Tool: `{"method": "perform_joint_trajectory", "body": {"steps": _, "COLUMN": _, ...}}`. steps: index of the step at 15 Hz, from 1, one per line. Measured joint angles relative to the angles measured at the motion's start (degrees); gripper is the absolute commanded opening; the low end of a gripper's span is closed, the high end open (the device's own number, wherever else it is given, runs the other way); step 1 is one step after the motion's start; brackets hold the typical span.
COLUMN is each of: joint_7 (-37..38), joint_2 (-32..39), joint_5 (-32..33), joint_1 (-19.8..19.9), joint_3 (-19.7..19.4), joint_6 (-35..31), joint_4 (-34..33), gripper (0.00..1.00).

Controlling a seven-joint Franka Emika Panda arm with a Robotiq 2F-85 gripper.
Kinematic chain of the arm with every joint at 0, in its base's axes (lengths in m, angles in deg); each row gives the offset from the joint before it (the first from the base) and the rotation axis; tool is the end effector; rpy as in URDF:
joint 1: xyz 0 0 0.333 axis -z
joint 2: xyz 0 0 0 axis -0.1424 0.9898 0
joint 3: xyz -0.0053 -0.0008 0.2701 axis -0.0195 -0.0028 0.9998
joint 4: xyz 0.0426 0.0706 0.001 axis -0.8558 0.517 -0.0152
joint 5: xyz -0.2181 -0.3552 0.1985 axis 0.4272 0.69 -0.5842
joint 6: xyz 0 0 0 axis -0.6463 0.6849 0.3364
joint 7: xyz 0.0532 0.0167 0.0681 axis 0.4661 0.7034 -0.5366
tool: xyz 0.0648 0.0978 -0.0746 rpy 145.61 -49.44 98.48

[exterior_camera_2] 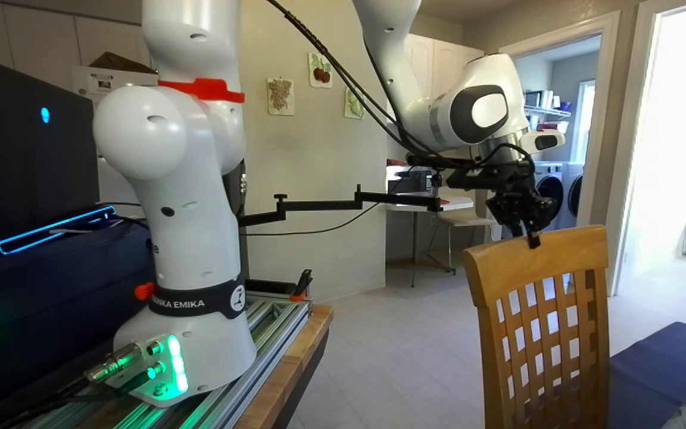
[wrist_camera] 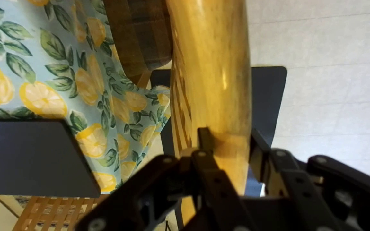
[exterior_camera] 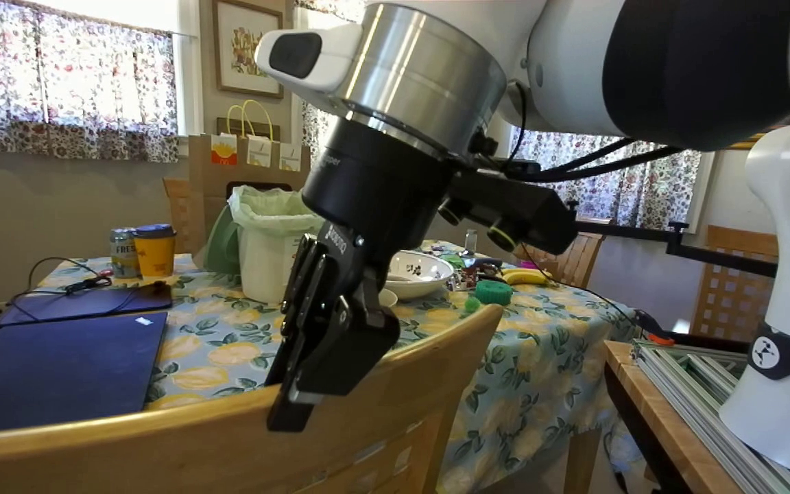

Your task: Move the chair forward

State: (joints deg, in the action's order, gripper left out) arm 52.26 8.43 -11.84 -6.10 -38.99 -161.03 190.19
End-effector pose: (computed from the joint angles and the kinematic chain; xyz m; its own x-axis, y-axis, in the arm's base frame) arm 0.5157 0.2675 0.1737 0.7549 0.5543 0.3505 0.5594 -0.8232 0.0970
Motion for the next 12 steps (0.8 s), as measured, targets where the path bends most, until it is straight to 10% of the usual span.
{"method": "perform_joint_trajectory", "body": {"steps": 12, "joint_7": 21.87, "joint_2": 5.71, "joint_5": 19.88, "joint_1": -4.52, "joint_3": -9.12, "joint_6": -0.82, "joint_4": -7.60, "gripper": 0.08}}
